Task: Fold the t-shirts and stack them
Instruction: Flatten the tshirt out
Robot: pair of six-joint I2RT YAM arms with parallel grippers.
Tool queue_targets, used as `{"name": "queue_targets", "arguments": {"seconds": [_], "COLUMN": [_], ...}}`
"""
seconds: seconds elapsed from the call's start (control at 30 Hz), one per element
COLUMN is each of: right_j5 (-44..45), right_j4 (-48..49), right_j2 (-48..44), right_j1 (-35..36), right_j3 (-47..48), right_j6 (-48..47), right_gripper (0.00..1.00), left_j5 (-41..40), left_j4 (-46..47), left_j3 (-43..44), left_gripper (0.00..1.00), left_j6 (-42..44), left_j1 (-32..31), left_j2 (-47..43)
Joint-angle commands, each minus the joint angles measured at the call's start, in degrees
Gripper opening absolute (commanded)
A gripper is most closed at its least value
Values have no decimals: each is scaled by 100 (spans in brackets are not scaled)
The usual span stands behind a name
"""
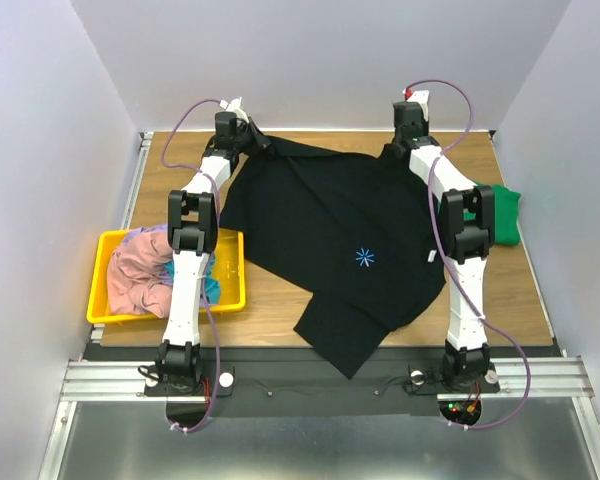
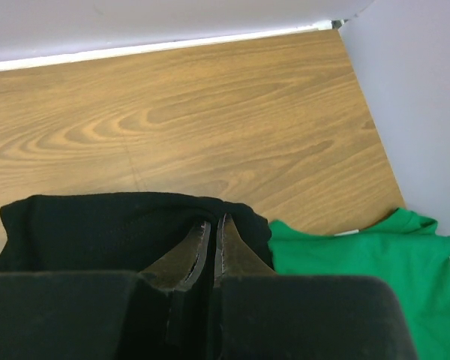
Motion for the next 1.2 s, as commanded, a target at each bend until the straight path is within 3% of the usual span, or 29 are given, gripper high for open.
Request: {"name": "queue_targets", "arguments": {"seconds": [0.0, 0.37, 0.47, 0.6, 0.8, 0.87, 1.0, 1.17], "right_j5": [-302, -242, 66, 111, -425, -688, -1128, -1664], "right_j4": [339, 339, 339, 339, 330, 295, 111, -83], "right_j2": [-819, -1478, -1908, -2760, -4781, -5273, -6581, -7340], "right_j1": [-40, -40, -49, -40, -40, -40, -40, -31], "right_j3": [-309, -758, -898, -1250, -2242, -2462, -2411, -1805], "right_j6": [275, 390, 390, 390, 697, 724, 820, 786], "right_gripper": [0, 0, 1, 0, 0, 0, 0, 0], "left_j5": [326, 229, 283, -6, -1237, -1544, -2352, -2442], "left_j4": [467, 379, 379, 379, 283, 134, -191, -359], "left_j3": [107, -350, -936, -1998, -3969, -4408, -4753, -4894], "left_gripper": [2, 0, 0, 0, 0, 0, 0, 0], "left_j6": [-182, -182, -209, -69, 266, 362, 564, 652], "left_j1": [17, 17, 8, -106, -589, -816, -1388, -2118], "left_j2": [-301, -881, -1417, -2611, -5665, -6319, -8084, -9423]}}
